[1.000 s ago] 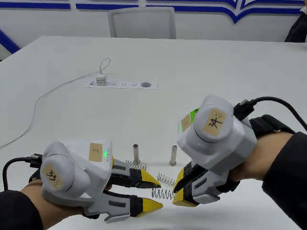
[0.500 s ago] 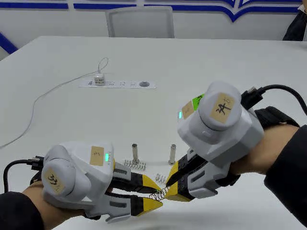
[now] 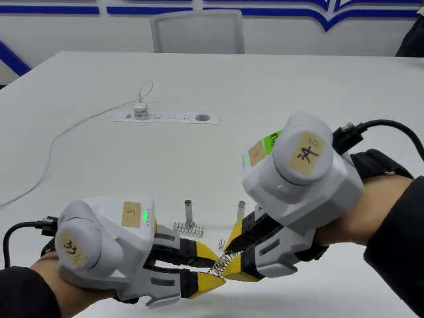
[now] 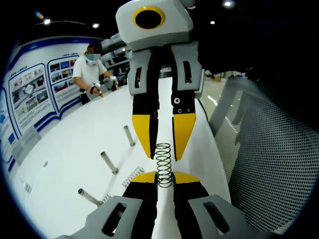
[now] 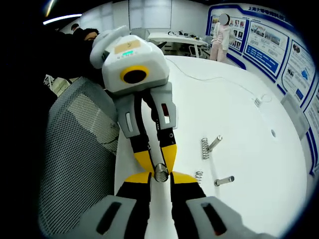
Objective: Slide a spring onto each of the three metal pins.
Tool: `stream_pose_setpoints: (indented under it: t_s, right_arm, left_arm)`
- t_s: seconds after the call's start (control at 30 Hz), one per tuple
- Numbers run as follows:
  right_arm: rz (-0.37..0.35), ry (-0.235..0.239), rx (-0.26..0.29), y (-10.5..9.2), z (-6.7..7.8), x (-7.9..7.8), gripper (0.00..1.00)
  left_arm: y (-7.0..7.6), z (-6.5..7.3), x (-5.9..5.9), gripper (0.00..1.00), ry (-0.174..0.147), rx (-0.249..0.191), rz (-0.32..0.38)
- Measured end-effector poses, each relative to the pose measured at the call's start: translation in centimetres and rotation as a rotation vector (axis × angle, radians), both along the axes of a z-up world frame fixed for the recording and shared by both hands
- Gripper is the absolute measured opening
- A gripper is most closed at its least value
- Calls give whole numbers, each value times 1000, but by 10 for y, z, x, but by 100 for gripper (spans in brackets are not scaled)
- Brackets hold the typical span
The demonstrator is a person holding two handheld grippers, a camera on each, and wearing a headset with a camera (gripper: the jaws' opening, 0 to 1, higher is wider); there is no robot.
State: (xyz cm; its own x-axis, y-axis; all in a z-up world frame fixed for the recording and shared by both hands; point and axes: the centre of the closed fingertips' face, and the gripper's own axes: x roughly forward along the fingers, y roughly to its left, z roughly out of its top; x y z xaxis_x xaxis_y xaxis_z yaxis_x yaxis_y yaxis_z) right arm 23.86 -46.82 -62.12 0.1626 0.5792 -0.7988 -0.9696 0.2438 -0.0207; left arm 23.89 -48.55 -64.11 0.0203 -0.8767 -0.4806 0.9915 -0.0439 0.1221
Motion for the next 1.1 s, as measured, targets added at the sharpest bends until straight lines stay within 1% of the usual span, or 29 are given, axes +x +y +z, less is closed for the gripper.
stream_pose_setpoints:
  t_s: [0.23, 0.33, 0.47, 0.67, 0.73, 0.8, 0.9, 1.1]
  right_arm:
    - [1, -8, 8, 2, 2, 1, 12]
    - [-10, -10, 12, 2, 4, 2, 12]
    - [-30, -16, 3, -6, 9, 8, 12]
    - [-70, -26, -25, -26, 14, 14, 12]
    - [-84, -27, -41, -34, 14, 15, 12]
    - [-104, -26, -49, -42, 14, 17, 12]
    - [-127, -28, -66, -54, 15, 20, 12]
    - [-184, -41, -104, -83, 23, 31, 12]
  left_arm:
    - [-1, 1, -1, 11, 1, -6, -1]
    - [-1, 3, 1, 12, 14, -23, 11]
    - [3, 3, 6, 18, 19, -21, 31]
    - [13, 3, 14, 25, 38, -30, 75]
    - [18, 4, 17, 27, 45, -39, 95]
    - [24, 5, 20, 28, 59, -52, 118]
    - [32, 5, 25, 31, 69, -63, 153]
    - [50, 10, 29, 36, 94, -104, 233]
